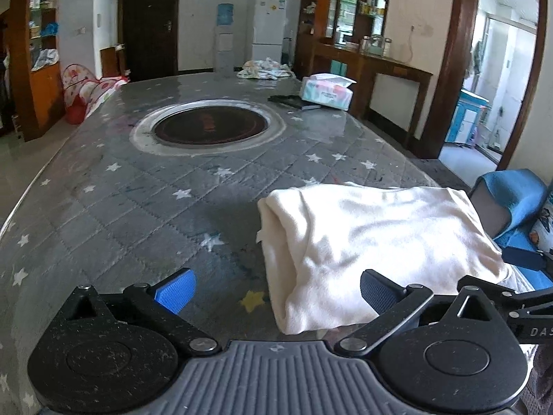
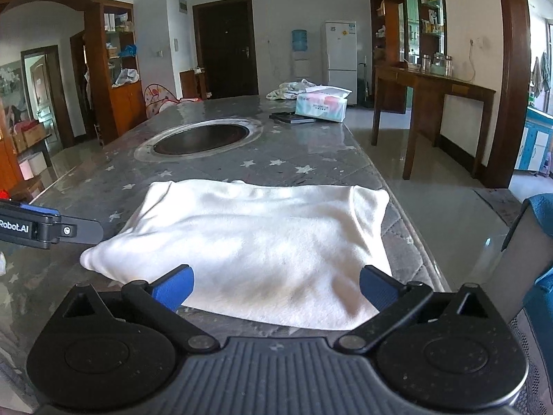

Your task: Fold clothes

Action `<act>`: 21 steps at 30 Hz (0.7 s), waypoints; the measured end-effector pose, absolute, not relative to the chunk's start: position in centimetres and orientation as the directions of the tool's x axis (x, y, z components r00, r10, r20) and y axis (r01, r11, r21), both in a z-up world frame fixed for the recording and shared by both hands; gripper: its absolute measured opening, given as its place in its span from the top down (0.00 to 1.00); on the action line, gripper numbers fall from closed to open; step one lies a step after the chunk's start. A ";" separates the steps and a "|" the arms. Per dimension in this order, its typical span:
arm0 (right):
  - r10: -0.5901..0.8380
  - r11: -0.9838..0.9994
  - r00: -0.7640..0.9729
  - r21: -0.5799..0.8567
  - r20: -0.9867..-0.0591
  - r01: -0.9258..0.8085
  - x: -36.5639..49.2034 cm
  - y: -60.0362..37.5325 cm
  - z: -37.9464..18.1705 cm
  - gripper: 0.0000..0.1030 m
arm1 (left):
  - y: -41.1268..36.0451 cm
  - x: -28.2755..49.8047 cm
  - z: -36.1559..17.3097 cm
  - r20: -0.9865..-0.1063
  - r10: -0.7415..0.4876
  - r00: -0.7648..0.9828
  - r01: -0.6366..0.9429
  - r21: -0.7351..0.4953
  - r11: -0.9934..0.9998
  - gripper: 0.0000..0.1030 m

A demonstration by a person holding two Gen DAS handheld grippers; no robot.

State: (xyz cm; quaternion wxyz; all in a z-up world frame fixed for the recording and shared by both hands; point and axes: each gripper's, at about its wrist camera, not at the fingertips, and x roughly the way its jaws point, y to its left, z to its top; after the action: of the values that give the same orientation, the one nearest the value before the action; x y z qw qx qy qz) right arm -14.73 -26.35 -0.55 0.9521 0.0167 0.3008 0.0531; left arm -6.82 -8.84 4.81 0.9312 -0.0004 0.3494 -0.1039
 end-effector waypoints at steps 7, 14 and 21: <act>0.103 0.995 0.808 0.050 -0.581 -0.090 -15.2 -25.7 -0.2 0.00 | -8.6 -7.6 4.5 -0.651 -0.193 0.734 0.193 -0.072 0.979 0.00; 0.100 0.995 0.799 0.060 -0.593 -0.080 -15.5 -25.2 -0.3 0.00 | -8.9 -8.7 4.2 -0.657 -0.187 0.731 0.203 -0.052 0.978 0.00; 0.102 0.995 0.795 0.069 -0.597 -0.076 -16.0 -25.1 -0.5 0.00 | -8.7 -9.5 3.9 -0.666 -0.173 0.726 0.194 -0.044 0.980 0.00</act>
State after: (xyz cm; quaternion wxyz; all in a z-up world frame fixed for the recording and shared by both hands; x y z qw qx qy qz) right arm -16.03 -25.09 -0.54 0.9473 0.0209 0.3163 0.0470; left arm -9.51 -8.65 3.93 0.9289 0.0142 0.3567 -0.0987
